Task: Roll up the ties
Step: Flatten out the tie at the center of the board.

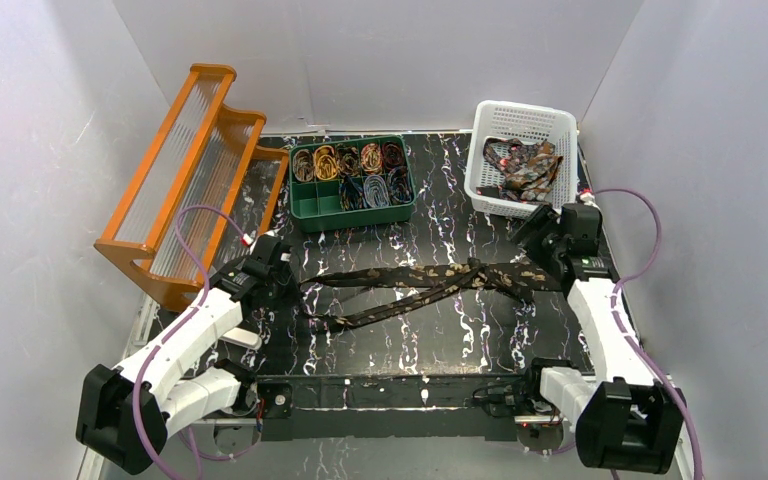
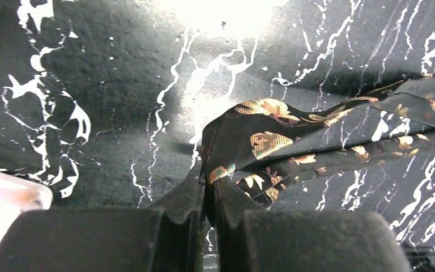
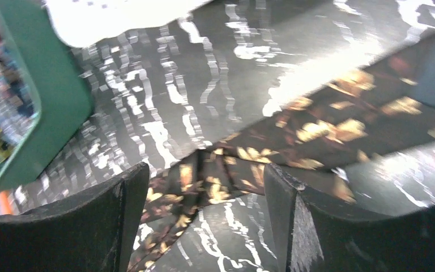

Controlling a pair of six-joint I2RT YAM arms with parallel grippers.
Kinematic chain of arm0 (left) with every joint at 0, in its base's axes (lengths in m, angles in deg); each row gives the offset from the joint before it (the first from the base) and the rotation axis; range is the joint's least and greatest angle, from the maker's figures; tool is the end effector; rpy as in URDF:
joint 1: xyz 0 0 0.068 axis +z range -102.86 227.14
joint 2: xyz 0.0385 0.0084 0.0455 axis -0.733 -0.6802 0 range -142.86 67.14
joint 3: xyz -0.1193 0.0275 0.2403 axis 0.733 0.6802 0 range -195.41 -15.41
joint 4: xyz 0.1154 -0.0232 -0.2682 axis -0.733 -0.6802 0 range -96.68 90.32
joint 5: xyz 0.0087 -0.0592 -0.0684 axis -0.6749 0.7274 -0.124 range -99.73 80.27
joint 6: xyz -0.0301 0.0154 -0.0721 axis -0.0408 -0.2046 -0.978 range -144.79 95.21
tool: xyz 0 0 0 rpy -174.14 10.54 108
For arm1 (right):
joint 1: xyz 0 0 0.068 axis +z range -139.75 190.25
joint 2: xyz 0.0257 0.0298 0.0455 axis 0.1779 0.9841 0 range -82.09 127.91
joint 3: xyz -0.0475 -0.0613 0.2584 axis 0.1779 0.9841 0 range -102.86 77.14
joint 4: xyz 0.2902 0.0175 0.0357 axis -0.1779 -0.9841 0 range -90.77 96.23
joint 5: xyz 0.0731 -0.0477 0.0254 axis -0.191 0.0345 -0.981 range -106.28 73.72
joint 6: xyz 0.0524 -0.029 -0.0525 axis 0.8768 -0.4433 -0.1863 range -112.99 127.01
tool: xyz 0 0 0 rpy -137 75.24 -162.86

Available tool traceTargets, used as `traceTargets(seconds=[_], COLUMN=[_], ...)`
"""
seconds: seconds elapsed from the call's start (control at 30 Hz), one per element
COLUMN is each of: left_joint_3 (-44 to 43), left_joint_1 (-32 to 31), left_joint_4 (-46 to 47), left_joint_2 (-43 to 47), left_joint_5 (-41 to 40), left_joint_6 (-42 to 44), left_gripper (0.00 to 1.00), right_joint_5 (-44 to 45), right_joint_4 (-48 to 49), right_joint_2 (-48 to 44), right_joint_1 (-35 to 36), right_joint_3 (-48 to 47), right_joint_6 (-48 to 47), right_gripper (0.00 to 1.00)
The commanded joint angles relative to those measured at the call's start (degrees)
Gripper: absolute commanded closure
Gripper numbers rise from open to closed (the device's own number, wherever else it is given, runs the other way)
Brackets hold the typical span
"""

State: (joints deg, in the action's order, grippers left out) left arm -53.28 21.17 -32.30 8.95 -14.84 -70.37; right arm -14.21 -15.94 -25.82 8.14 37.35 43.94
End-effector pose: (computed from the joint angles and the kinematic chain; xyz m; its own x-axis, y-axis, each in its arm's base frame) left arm 0.2276 -0.1039 0.1811 -0.7793 -0.4117 -0.4725 -0.2408 0.8928 -0.3807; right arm 0.2701 -0.0124 0.2200 -0.4601 0.6177 -0.6377 0.4269 0.7837 0.4511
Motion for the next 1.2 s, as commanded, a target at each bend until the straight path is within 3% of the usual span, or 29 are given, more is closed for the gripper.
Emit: traceTargets(seconds=[0.0,0.07,0.17,0.27,0.33,0.53,0.67,0.87,1.17], left_joint_3=[-2.3,-2.8,-3.1,-3.0,-3.0,-2.5,-1.3,2.7,6.6], left_joint_1=[0.4,0.4,0.6,0.7,0.8,0.9,1.0,0.9,0.9], left_joint_4=[-4.1,-4.7,-5.1,-5.5,-6.3,-7.6,-10.2,-10.3,-6.4], left_joint_2=[-0.1,-0.6,-1.2,-1.6,-1.2,-0.6,1.2,5.4,2.9], left_joint_5=[-5.9,-6.3,-6.2,-5.7,-6.0,-5.2,-4.7,-1.4,1.8], left_joint_6=[-0.8,-0.5,-0.3,-0.5,-0.6,-1.6,-5.2,-9.3,-8.5], left_gripper=[0.95,0.94,0.86,0.74,0.61,0.38,0.33,0.34,0.44], right_joint_5=[-19.5,-22.9,-21.5,-14.4,-13.4,-7.9,-4.8,1.2,-5.5], right_joint_4=[7.9,4.7,1.9,-2.7,-3.3,-6.4,-9.3,-10.4,-6.2], right_joint_2=[4.9,9.9,13.8,15.2,14.3,13.3,13.2,12.0,17.0], right_joint_1=[0.0,0.1,0.1,0.1,0.1,0.1,0.1,0.1,0.1], right_joint_3=[-2.1,-4.0,-3.7,-4.2,-3.2,0.8,0.6,0.5,3.1], right_joint_6=[-5.3,-5.9,-6.8,-6.3,-6.5,-3.3,-2.1,-1.2,2.6], right_gripper=[0.22,0.28,0.28,0.27,0.27,0.24,0.23,0.22,0.3])
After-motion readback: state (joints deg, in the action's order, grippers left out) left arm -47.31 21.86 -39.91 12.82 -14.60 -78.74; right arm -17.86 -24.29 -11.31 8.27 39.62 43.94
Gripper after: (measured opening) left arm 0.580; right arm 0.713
